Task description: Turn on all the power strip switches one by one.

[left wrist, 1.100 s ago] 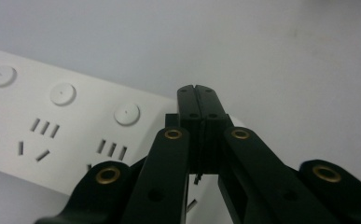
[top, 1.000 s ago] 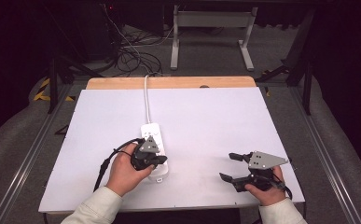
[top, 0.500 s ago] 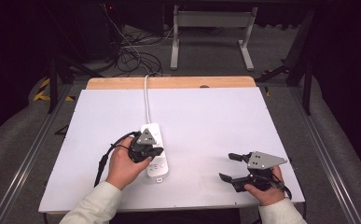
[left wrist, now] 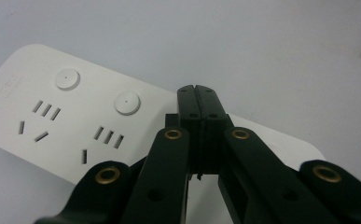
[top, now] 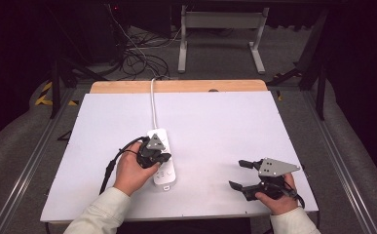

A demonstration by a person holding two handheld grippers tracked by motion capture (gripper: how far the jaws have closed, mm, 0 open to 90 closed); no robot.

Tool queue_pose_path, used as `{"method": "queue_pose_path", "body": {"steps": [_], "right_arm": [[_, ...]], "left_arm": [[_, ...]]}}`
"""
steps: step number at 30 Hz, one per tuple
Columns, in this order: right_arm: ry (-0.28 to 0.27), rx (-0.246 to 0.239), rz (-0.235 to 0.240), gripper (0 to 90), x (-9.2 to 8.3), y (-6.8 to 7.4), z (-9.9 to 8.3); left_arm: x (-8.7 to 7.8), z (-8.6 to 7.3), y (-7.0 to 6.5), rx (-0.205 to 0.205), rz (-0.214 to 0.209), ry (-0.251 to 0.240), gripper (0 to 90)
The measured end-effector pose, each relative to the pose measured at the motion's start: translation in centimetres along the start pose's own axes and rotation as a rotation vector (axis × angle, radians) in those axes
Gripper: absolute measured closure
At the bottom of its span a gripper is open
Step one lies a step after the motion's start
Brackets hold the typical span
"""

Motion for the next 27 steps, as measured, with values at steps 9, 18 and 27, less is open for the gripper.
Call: {"method": "queue_pose_path", "body": {"steps": [9,18,27], "right_arm": [[0.0,-0.001,0.001,21.4,-0.02,0.03,0.0],[-0.001,-0.001,0.004,21.3,-0.02,0.1,0.02],[-0.002,-0.002,0.006,21.3,-0.04,0.17,0.03]], "left_arm": [[0.07,0.01,0.02,-0.005,-0.009,-0.004,90.0],[0.18,-0.15,0.12,-0.002,-0.015,-0.01,90.0],[0.27,-0.27,0.08,-0.012,-0.011,-0.015,90.0]]}}
Point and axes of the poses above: each handheld gripper's, and its own axes: x roughly forward along the jaws, z roughly out of its top, y roughly to its left, the point moved 8 cm from there along x, roughly forward along the jaws, and after that the axes turned 15 degrees about -z, right-handed, at the moved point
